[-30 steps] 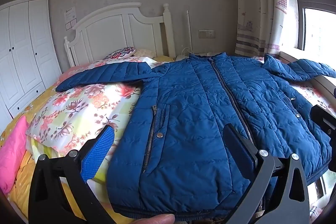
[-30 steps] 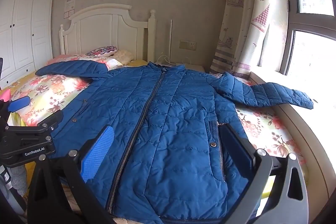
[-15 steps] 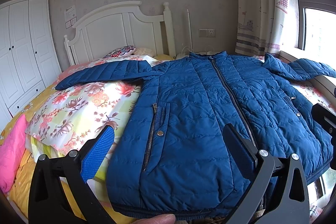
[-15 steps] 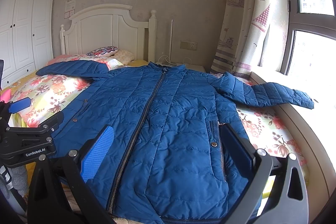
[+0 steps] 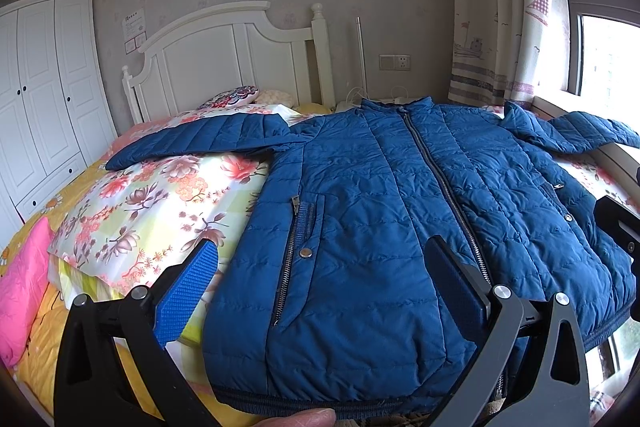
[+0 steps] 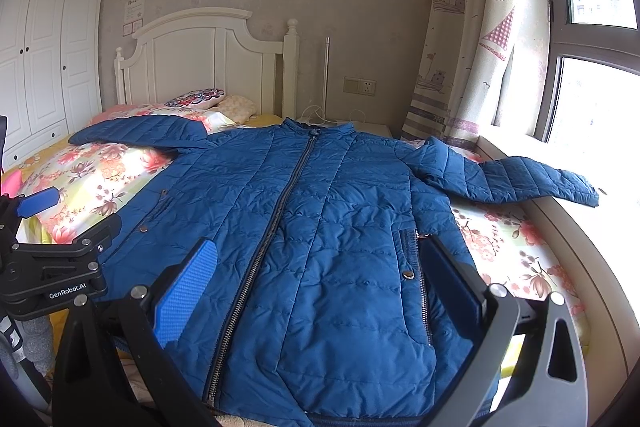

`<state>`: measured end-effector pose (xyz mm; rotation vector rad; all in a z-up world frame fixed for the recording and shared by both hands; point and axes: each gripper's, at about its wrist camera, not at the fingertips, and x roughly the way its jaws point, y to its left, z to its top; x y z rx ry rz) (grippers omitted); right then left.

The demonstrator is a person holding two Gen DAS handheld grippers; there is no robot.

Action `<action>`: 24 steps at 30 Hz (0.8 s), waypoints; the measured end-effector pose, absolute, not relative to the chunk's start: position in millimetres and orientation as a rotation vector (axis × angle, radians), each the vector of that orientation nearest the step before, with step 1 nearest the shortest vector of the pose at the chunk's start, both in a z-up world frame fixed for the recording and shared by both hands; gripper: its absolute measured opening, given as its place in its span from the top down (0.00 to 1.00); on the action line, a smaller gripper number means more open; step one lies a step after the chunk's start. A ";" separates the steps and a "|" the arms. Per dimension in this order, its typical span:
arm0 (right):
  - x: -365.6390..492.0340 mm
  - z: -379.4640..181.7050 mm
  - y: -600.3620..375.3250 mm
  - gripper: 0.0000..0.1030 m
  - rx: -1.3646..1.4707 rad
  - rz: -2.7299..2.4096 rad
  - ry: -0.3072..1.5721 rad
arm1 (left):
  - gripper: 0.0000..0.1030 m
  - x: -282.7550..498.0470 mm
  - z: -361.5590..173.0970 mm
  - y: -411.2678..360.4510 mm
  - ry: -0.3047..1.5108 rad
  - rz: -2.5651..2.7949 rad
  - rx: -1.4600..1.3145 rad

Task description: Fold large clothes

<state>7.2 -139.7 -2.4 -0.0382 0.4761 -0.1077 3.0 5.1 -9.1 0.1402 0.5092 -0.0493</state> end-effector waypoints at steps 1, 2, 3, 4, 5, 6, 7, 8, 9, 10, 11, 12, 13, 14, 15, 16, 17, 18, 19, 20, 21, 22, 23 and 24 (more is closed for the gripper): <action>7.1 -2.3 -139.6 0.02 -0.038 -0.107 0.476 | 0.04 3.2 -8.8 5.0 0.509 -0.050 0.140; 7.1 -2.3 -139.6 0.02 -0.038 -0.107 0.477 | 0.04 3.2 -9.0 5.1 0.509 -0.049 0.141; 7.1 -2.4 -139.9 0.02 -0.038 -0.107 0.477 | 0.04 3.2 -9.1 5.2 0.510 -0.049 0.140; 6.8 -2.3 -139.7 0.02 -0.038 -0.108 0.476 | 0.04 3.1 -9.1 5.4 0.510 -0.049 0.140; 6.8 -2.1 -139.7 0.02 -0.038 -0.108 0.476 | 0.04 3.2 -8.8 5.3 0.509 -0.050 0.140; 7.1 -2.3 -140.0 0.02 -0.038 -0.107 0.476 | 0.04 3.2 -8.9 5.3 0.509 -0.049 0.140; 7.0 -2.3 -140.0 0.02 -0.038 -0.107 0.476 | 0.04 3.2 -9.0 5.3 0.509 -0.048 0.141; 7.2 -2.3 -140.2 0.02 -0.038 -0.106 0.476 | 0.04 3.3 -9.6 6.0 0.509 -0.049 0.139; 6.8 -2.3 -139.9 0.02 -0.039 -0.106 0.475 | 0.04 3.1 -9.8 6.2 0.508 -0.049 0.140; 7.0 -2.2 -140.2 0.02 -0.038 -0.106 0.476 | 0.04 3.1 -9.9 6.2 0.508 -0.049 0.141; 7.3 -2.3 -140.4 0.02 -0.038 -0.106 0.476 | 0.04 3.4 -9.5 6.1 0.509 -0.049 0.141; 7.1 -2.5 -140.4 0.02 -0.038 -0.107 0.476 | 0.04 3.5 -9.5 6.5 0.509 -0.049 0.140; 7.0 -2.7 -140.5 0.02 -0.038 -0.107 0.476 | 0.04 3.5 -9.6 6.7 0.509 -0.049 0.139; 7.0 -2.8 -140.7 0.02 -0.037 -0.107 0.477 | 0.04 3.4 -9.5 6.5 0.509 -0.048 0.140; 6.8 -2.9 -140.9 0.02 -0.036 -0.107 0.477 | 0.04 3.6 -9.0 6.3 0.509 -0.049 0.140; 7.6 -2.1 -140.1 0.02 -0.036 -0.107 0.477 | 0.04 3.5 -9.3 6.8 0.508 -0.049 0.139; 7.6 -2.2 -140.1 0.02 -0.037 -0.107 0.476 | 0.04 3.6 -9.0 6.5 0.509 -0.049 0.139; 7.4 -2.1 -139.8 0.02 -0.037 -0.107 0.476 | 0.04 3.7 -8.8 6.2 0.510 -0.049 0.140; 7.6 -2.4 -140.4 0.02 -0.037 -0.106 0.477 | 0.04 3.7 -9.3 6.6 0.509 -0.049 0.140; 7.7 -2.5 -140.6 0.02 -0.036 -0.106 0.477 | 0.04 3.8 -8.9 6.5 0.511 -0.049 0.139; 7.7 -2.6 -140.6 0.02 -0.036 -0.105 0.477 | 0.04 3.8 -9.0 6.6 0.511 -0.050 0.139; 7.5 -2.6 -140.5 0.02 -0.036 -0.106 0.477 | 0.04 3.7 -9.1 6.6 0.511 -0.050 0.140; 7.6 -2.7 -140.6 0.02 -0.036 -0.106 0.478 | 0.04 3.6 -8.9 6.4 0.510 -0.050 0.140; 7.6 -2.9 -140.9 0.02 -0.035 -0.106 0.477 | 0.04 3.6 -8.8 6.3 0.510 -0.050 0.140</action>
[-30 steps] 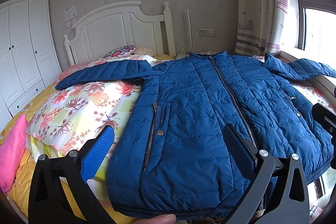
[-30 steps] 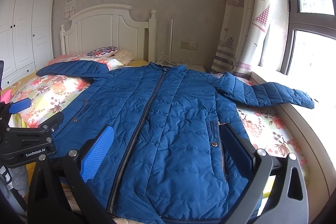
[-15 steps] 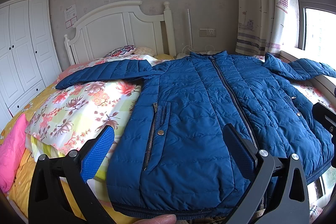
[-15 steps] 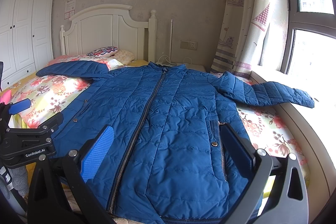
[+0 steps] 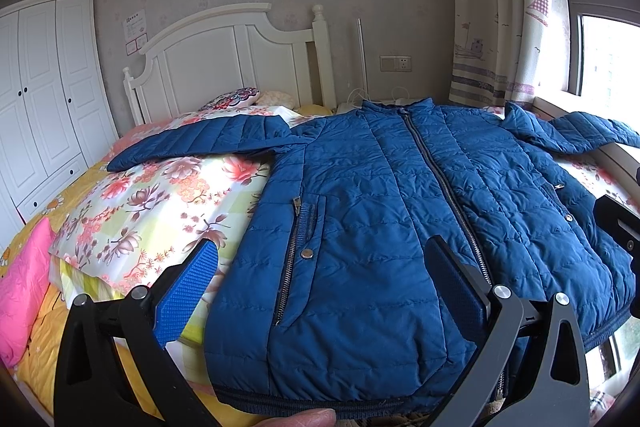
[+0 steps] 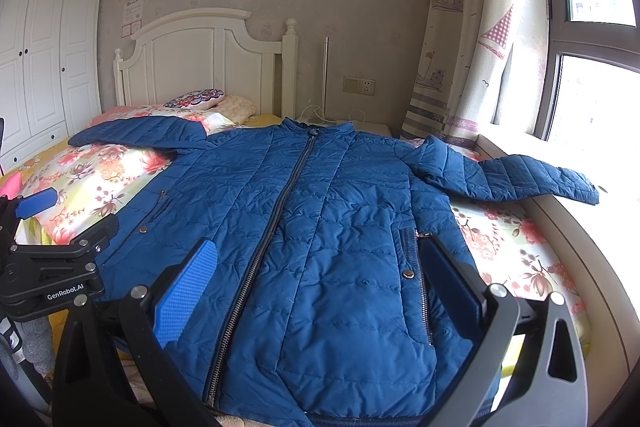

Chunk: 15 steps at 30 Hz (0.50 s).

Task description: Fold large clothes

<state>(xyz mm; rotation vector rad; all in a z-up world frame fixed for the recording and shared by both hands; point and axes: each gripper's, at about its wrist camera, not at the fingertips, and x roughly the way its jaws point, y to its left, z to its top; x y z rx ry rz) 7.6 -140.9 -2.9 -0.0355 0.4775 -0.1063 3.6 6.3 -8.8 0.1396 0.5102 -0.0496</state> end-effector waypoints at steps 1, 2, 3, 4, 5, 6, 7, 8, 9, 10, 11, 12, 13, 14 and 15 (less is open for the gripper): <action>7.6 -3.0 -141.0 0.02 -0.035 -0.106 0.477 | 0.04 3.5 -9.2 6.8 0.510 -0.050 0.140; 7.4 -2.9 -140.9 0.02 -0.035 -0.106 0.478 | 0.04 3.6 -8.8 6.3 0.510 -0.050 0.140; 7.4 -3.2 -141.0 0.02 -0.035 -0.106 0.478 | 0.04 3.6 -9.1 6.6 0.510 -0.050 0.140; 7.5 -3.4 -141.2 0.02 -0.036 -0.106 0.477 | 0.04 3.6 -8.9 6.2 0.511 -0.049 0.139; 7.5 -3.5 -141.3 0.02 -0.036 -0.105 0.477 | 0.04 3.0 -9.7 6.7 0.511 -0.049 0.139; 7.4 -3.5 -141.3 0.02 -0.036 -0.105 0.478 | 0.04 2.8 -10.3 6.9 0.512 -0.048 0.139; 7.9 -3.3 -141.6 0.02 -0.036 -0.105 0.478 | 0.04 2.6 -10.8 7.4 0.513 -0.048 0.139; 8.6 -6.1 -138.9 0.02 -0.036 -0.104 0.479 | 0.04 2.6 -11.1 7.6 0.513 -0.048 0.139; 8.7 -6.8 -138.3 0.02 -0.036 -0.105 0.480 | 0.04 2.8 -11.6 7.9 0.514 -0.049 0.138; 8.8 -7.2 -138.0 0.02 -0.035 -0.105 0.481 | 0.04 3.5 -12.2 8.0 0.516 -0.048 0.138; 9.1 -8.0 -138.0 0.02 -0.034 -0.106 0.483 | 0.04 3.9 -13.2 8.4 0.519 -0.048 0.139; 9.5 -8.6 -137.8 0.02 -0.034 -0.108 0.484 | 0.04 4.4 -13.8 8.1 0.521 -0.049 0.140; 10.0 -9.4 -138.5 0.02 -0.033 -0.111 0.484 | 0.04 5.1 -14.6 8.1 0.523 -0.049 0.140; 11.1 -9.9 -140.4 0.02 -0.031 -0.112 0.485 | 0.04 5.8 -14.6 7.6 0.523 -0.049 0.141; 12.9 -11.2 -143.2 0.02 -0.026 -0.115 0.486 | 0.04 7.3 -14.8 7.3 0.523 -0.052 0.143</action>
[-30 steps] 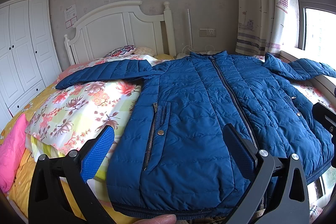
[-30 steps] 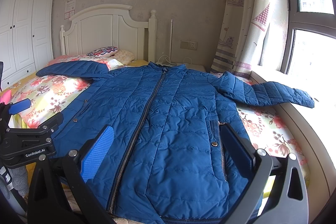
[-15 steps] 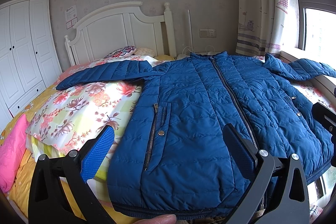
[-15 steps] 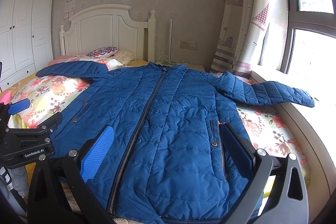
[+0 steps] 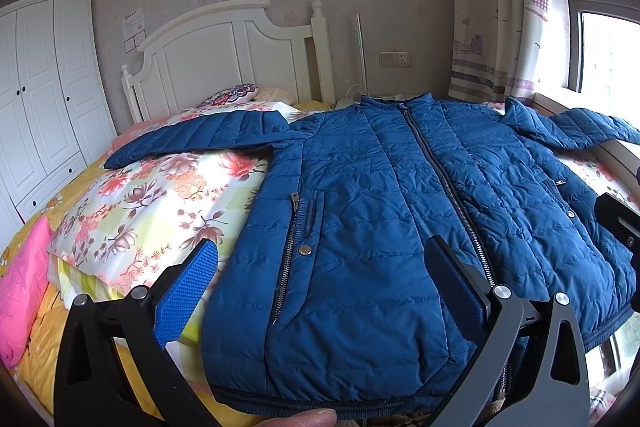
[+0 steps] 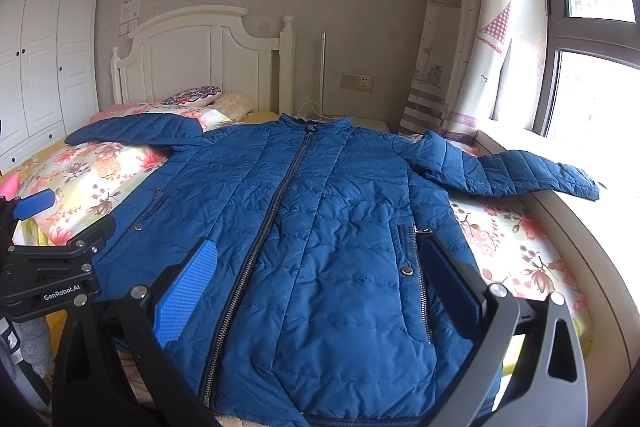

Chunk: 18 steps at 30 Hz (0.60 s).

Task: Fold large clothes
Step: 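Grasp the jacket sleeve with the right gripper and lift it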

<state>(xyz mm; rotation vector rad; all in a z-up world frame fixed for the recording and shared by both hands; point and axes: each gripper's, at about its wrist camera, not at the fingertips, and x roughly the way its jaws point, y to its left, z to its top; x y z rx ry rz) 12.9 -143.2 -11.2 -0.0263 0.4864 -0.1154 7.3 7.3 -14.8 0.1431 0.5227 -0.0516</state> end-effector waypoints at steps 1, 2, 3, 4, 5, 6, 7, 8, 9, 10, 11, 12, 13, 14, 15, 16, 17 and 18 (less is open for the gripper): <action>15.0 -12.3 -145.9 0.02 -0.022 -0.118 0.490 | 0.04 9.9 -15.1 6.8 0.524 -0.053 0.146; 18.0 -12.9 -152.0 0.02 -0.021 -0.122 0.496 | 0.04 13.3 -14.8 5.7 0.527 -0.052 0.147; 22.7 -14.4 -156.5 0.02 -0.024 -0.127 0.505 | 0.04 17.9 -14.8 4.5 0.531 -0.055 0.147; 29.1 -15.7 -163.6 0.02 -0.024 -0.131 0.517 | 0.04 24.8 -14.7 3.5 0.533 -0.062 0.152; 36.1 -17.0 -172.5 0.02 -0.014 -0.134 0.533 | 0.04 33.5 -14.6 1.5 0.537 -0.066 0.161; 46.2 -19.5 -185.4 0.02 0.015 -0.144 0.559 | 0.04 45.0 -14.9 -1.1 0.547 -0.070 0.172; 55.4 -22.2 -199.4 0.02 0.047 -0.160 0.580 | 0.04 60.6 -15.6 -4.0 0.568 -0.073 0.185; 63.7 -25.3 -212.9 0.02 0.076 -0.178 0.592 | 0.04 75.5 -15.7 -6.8 0.586 -0.072 0.192; 75.0 -28.7 -229.4 0.02 0.104 -0.199 0.610 | 0.04 94.5 -16.1 -9.7 0.608 -0.070 0.195; 88.1 -32.7 -247.0 0.02 0.130 -0.223 0.633 | 0.04 115.4 -16.8 -13.4 0.631 -0.067 0.196; 98.5 -36.4 -262.2 0.02 0.155 -0.246 0.650 | 0.04 134.9 -18.3 -17.6 0.657 -0.066 0.201; 112.0 -40.8 -283.6 0.02 0.192 -0.285 0.668 | 0.04 154.5 -20.8 -23.1 0.687 -0.066 0.215; 124.5 -45.3 -305.5 0.02 0.230 -0.329 0.681 | 0.04 171.6 -23.9 -28.7 0.712 -0.068 0.231; 137.0 -50.3 -328.5 0.02 0.279 -0.366 0.697 | 0.04 192.8 -28.1 -34.9 0.738 -0.066 0.244; 146.3 -55.1 -348.1 0.02 0.324 -0.386 0.711 | 0.04 210.1 -31.5 -39.6 0.751 -0.060 0.251; 156.2 -59.2 -369.5 0.02 0.380 -0.411 0.722 | 0.04 224.2 -34.8 -43.3 0.758 -0.052 0.258; 165.3 -62.4 -387.9 0.02 0.433 -0.435 0.729 | 0.04 238.9 -38.8 -46.8 0.766 -0.042 0.262; 175.0 -65.4 -408.6 0.02 0.489 -0.462 0.726 | 0.04 250.3 -42.4 -48.8 0.774 -0.037 0.257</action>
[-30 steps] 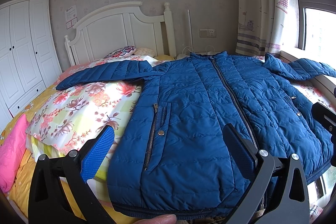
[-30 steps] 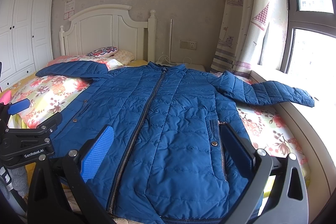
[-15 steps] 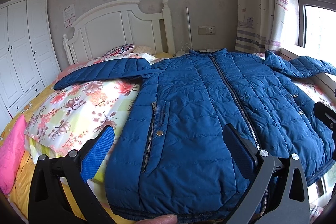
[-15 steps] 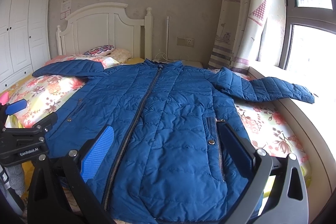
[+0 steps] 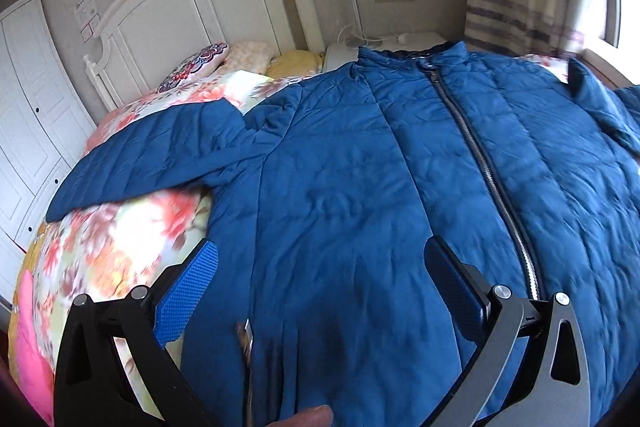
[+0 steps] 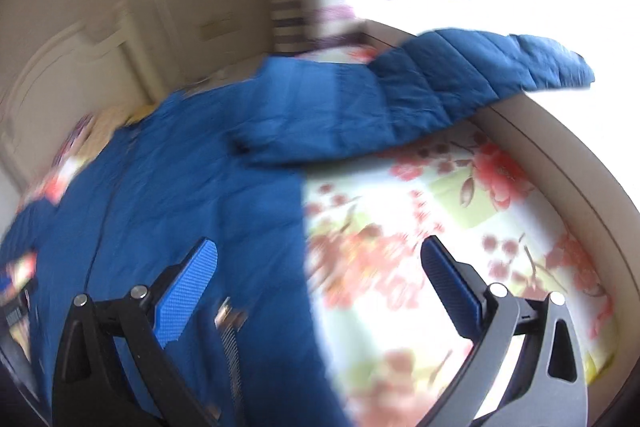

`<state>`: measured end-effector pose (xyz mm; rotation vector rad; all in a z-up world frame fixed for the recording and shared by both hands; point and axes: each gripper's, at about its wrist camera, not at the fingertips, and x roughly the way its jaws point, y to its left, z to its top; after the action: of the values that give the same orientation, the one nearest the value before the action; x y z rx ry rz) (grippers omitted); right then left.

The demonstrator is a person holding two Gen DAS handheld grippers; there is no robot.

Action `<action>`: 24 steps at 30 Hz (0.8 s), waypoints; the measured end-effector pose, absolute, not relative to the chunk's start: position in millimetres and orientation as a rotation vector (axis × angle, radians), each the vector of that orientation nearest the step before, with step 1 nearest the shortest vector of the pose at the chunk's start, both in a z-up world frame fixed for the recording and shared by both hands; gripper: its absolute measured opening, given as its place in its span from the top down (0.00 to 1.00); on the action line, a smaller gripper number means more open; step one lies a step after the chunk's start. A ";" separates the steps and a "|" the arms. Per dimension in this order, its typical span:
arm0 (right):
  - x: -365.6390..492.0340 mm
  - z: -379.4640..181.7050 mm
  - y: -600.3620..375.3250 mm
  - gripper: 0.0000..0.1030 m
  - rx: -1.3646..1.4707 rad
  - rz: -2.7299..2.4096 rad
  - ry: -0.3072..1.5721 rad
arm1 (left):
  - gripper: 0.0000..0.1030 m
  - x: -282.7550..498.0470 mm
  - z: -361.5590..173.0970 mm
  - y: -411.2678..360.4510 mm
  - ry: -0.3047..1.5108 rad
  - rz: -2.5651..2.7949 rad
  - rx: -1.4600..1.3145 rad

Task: Fold large clothes
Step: 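Grasp the jacket sleeve with the right gripper and lift it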

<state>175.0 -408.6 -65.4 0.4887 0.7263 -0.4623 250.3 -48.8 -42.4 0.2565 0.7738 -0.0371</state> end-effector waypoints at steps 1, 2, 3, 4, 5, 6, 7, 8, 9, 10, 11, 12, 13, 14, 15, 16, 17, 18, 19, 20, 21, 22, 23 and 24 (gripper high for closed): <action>184.3 -67.3 -426.5 0.02 0.522 -0.485 0.717 | 0.04 261.4 -46.5 -50.1 0.784 -0.033 0.247; 192.7 -69.2 -442.2 0.02 0.538 -0.506 0.712 | 0.04 273.1 -52.3 -50.9 0.801 -0.029 0.238; 202.2 -71.3 -457.9 0.02 0.550 -0.538 0.710 | 0.04 281.5 -57.9 -51.8 0.813 -0.027 0.234; 208.7 -72.4 -467.9 0.02 0.557 -0.556 0.705 | 0.04 287.9 -63.8 -52.2 0.824 -0.025 0.234; 216.2 -73.3 -478.9 0.02 0.559 -0.577 0.699 | 0.04 293.4 -71.4 -53.3 0.835 -0.023 0.242; 222.7 -74.7 -488.9 0.02 0.558 -0.605 0.700 | 0.04 297.8 -79.1 -54.3 0.852 -0.028 0.252; 227.5 -76.8 -499.4 0.02 0.568 -0.635 0.701 | 0.04 300.6 -86.2 -54.2 0.875 -0.041 0.250; 230.4 -78.1 -508.4 0.02 0.584 -0.645 0.700 | 0.04 303.6 -87.1 -49.8 0.878 -0.047 0.237; 233.3 -80.8 -517.6 0.02 0.599 -0.656 0.698 | 0.04 303.7 -86.8 -48.0 0.879 -0.052 0.225; 236.4 -81.7 -523.4 0.06 0.599 -0.670 0.697 | 0.04 304.6 -87.9 -46.6 0.882 -0.057 0.215; 237.4 -81.1 -526.0 0.15 0.592 -0.684 0.695 | 0.04 305.6 -89.2 -43.9 0.889 -0.062 0.197; 236.8 -79.2 -528.7 0.21 0.585 -0.702 0.682 | 0.04 306.0 -89.9 -42.3 0.894 -0.066 0.180; 235.4 -76.2 -529.5 0.39 0.587 -0.712 0.665 | 0.04 307.2 -90.6 -38.5 0.905 -0.074 0.151; 232.0 -71.6 -531.8 0.62 0.588 -0.721 0.630 | 0.04 308.1 -91.2 -36.6 0.913 -0.080 0.132; 228.9 -65.1 -530.5 0.76 0.579 -0.724 0.597 | 0.04 309.2 -92.1 -33.6 0.921 -0.088 0.110; 227.5 -56.0 -524.7 0.86 0.551 -0.715 0.557 | 0.04 309.8 -93.1 -31.5 0.926 -0.094 0.094; 229.7 -44.1 -515.9 0.87 0.494 -0.721 0.528 | 0.04 310.0 -93.7 -32.7 0.927 -0.095 0.092; 230.9 -34.4 -505.8 0.87 0.439 -0.717 0.507 | 0.04 310.2 -94.0 -33.8 0.927 -0.094 0.095; 237.2 -21.1 -488.3 0.89 0.371 -0.684 0.482 | 0.04 310.6 -94.1 -34.8 0.928 -0.094 0.097; 245.0 -8.4 -467.1 0.90 0.308 -0.638 0.459 | 0.04 311.0 -94.3 -35.3 0.929 -0.094 0.097; 252.4 1.2 -449.1 0.91 0.258 -0.599 0.446 | 0.04 310.9 -94.2 -35.8 0.930 -0.094 0.097; 260.8 10.4 -425.1 0.91 0.198 -0.546 0.434 | 0.04 310.8 -94.4 -36.1 0.929 -0.095 0.096; 268.1 17.3 -400.5 0.91 0.144 -0.486 0.427 | 0.04 310.7 -94.2 -35.3 0.929 -0.096 0.094; 279.9 22.4 -367.6 0.91 0.075 -0.400 0.430 | 0.04 310.8 -94.0 -34.6 0.930 -0.098 0.091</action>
<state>279.9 -367.6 22.4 0.0746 0.4296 -0.3996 310.8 -34.6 -94.0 0.0913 0.9295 -0.0984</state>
